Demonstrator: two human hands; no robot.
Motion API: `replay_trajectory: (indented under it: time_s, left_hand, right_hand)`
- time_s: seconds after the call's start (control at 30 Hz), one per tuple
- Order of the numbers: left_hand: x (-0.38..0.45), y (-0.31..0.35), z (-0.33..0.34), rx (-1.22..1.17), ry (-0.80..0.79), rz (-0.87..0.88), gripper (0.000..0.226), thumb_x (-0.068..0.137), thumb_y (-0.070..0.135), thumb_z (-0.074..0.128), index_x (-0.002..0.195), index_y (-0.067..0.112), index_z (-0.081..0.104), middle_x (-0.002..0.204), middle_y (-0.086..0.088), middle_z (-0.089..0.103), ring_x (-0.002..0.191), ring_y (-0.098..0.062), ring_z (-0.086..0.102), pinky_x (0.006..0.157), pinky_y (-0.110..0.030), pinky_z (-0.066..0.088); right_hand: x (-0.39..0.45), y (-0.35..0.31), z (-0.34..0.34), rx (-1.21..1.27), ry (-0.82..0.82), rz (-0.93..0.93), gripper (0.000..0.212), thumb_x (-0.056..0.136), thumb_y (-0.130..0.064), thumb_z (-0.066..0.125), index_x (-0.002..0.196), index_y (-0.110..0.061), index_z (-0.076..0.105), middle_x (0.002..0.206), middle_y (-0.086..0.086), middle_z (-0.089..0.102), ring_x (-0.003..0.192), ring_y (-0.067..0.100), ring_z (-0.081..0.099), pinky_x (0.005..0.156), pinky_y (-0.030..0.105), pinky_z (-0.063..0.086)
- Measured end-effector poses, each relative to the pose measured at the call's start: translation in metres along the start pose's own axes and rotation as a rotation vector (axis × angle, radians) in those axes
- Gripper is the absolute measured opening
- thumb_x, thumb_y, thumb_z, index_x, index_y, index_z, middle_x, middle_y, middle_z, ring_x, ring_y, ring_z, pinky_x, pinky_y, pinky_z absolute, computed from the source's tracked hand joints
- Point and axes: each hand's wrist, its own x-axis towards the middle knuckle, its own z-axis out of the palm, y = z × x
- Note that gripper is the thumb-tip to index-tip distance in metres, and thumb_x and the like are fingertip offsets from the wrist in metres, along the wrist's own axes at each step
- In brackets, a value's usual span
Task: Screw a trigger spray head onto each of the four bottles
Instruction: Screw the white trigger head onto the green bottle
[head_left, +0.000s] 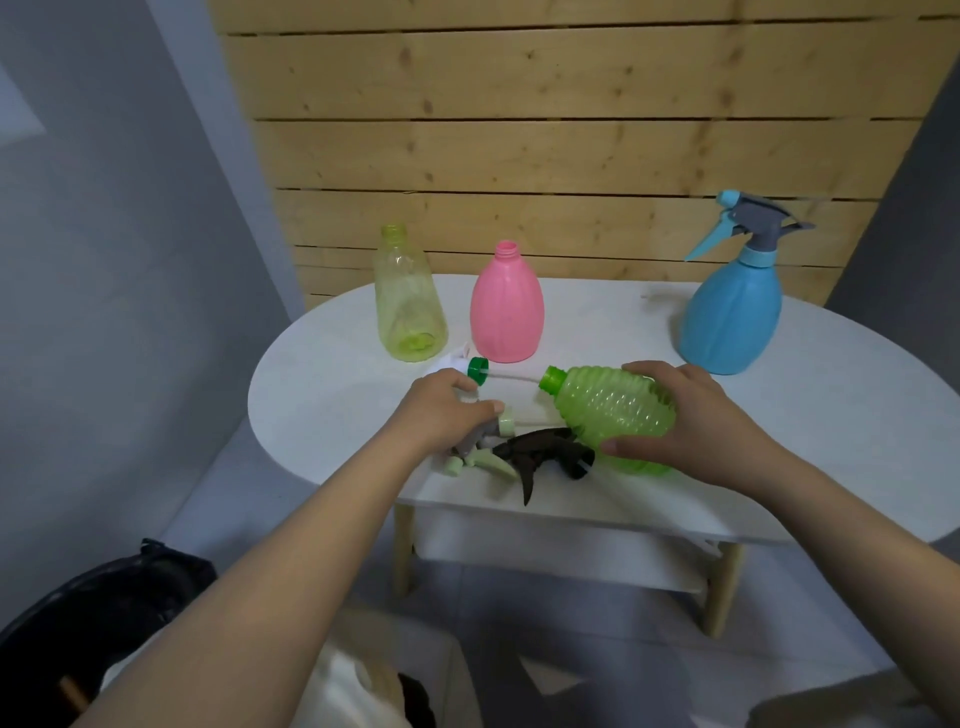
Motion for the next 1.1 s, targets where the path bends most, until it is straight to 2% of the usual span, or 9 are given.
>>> replay_trajectory:
  time_s: [0.1,0.23,0.33,0.43,0.67,0.8,0.9,1.0,1.1]
  left_hand:
    - [0.005,0.003,0.001,-0.03,0.044,-0.005,0.036,0.08,0.03,0.067,0.111,0.014,0.058,0.109,-0.009,0.061,0.095,-0.024,0.06,0.08,-0.03,0.049]
    - [0.015,0.003,0.001,0.121,0.246,0.086,0.027,0.083,0.027,0.063,0.106,0.015,0.062,0.114,-0.01,0.06,0.104,-0.025,0.055,0.083,-0.03,0.042]
    - [0.027,0.002,0.001,0.363,0.349,0.097,0.035,0.086,0.033,0.057,0.117,0.018,0.057,0.125,-0.013,0.052,0.118,-0.034,0.045,0.095,-0.039,0.035]
    - [0.039,-0.001,0.006,0.41,0.32,0.055,0.044,0.086,0.037,0.057,0.126,0.019,0.05,0.123,-0.014,0.053,0.115,-0.037,0.047,0.09,-0.039,0.033]
    - [0.052,-0.01,0.01,0.369,0.327,-0.003,0.049,0.081,0.036,0.063,0.124,0.019,0.048,0.119,-0.012,0.059,0.111,-0.037,0.048,0.079,-0.034,0.028]
    - [0.053,-0.013,0.008,0.271,0.309,-0.01,0.047,0.081,0.031,0.064,0.124,0.019,0.05,0.126,-0.009,0.058,0.113,-0.034,0.052,0.088,-0.037,0.038]
    - [0.052,-0.012,0.005,0.148,0.293,-0.047,0.047,0.079,0.028,0.067,0.122,0.013,0.053,0.12,-0.01,0.061,0.108,-0.032,0.056,0.085,-0.036,0.045]
    - [0.051,-0.008,-0.001,0.081,0.253,-0.065,0.031,0.08,0.022,0.067,0.108,0.011,0.06,0.102,-0.008,0.061,0.09,-0.027,0.055,0.072,-0.03,0.041]
    - [0.05,-0.003,-0.009,-0.041,0.226,-0.093,0.012,0.08,0.014,0.065,0.091,0.013,0.062,0.09,-0.008,0.059,0.081,-0.025,0.053,0.072,-0.032,0.044]
  right_hand:
    - [0.001,0.002,0.0,-0.006,0.025,0.011,0.089,0.058,-0.049,0.081,0.135,-0.03,0.039,0.109,0.002,0.039,0.111,0.023,0.042,0.086,0.027,0.032]
    - [0.004,0.003,0.001,-0.007,0.029,0.017,0.09,0.058,-0.052,0.08,0.136,-0.03,0.039,0.109,0.002,0.038,0.112,0.023,0.043,0.087,0.028,0.034]
    - [0.006,0.002,0.001,-0.016,0.024,0.02,0.091,0.058,-0.054,0.078,0.136,-0.031,0.038,0.109,0.001,0.037,0.112,0.024,0.043,0.088,0.03,0.035]
    - [0.009,0.003,0.001,-0.011,0.025,0.022,0.092,0.058,-0.055,0.078,0.136,-0.032,0.037,0.109,0.0,0.037,0.112,0.023,0.042,0.088,0.029,0.035]
    - [0.012,0.003,0.001,-0.018,0.024,0.012,0.094,0.055,-0.058,0.077,0.136,-0.033,0.037,0.107,-0.002,0.036,0.111,0.021,0.042,0.086,0.028,0.033]
    - [0.012,0.002,0.001,-0.026,0.025,0.007,0.094,0.056,-0.057,0.077,0.137,-0.032,0.037,0.108,-0.002,0.035,0.112,0.022,0.043,0.086,0.027,0.033]
    - [0.011,0.002,0.001,-0.024,0.03,0.003,0.094,0.056,-0.055,0.078,0.137,-0.031,0.037,0.108,-0.001,0.035,0.114,0.023,0.042,0.087,0.027,0.032]
    - [0.01,0.001,0.001,-0.024,0.032,0.003,0.093,0.057,-0.055,0.078,0.137,-0.031,0.037,0.108,-0.001,0.036,0.114,0.023,0.042,0.087,0.027,0.032]
    - [0.009,0.0,0.0,-0.028,0.032,-0.003,0.093,0.057,-0.054,0.079,0.137,-0.031,0.037,0.109,-0.001,0.037,0.113,0.022,0.043,0.087,0.026,0.032]
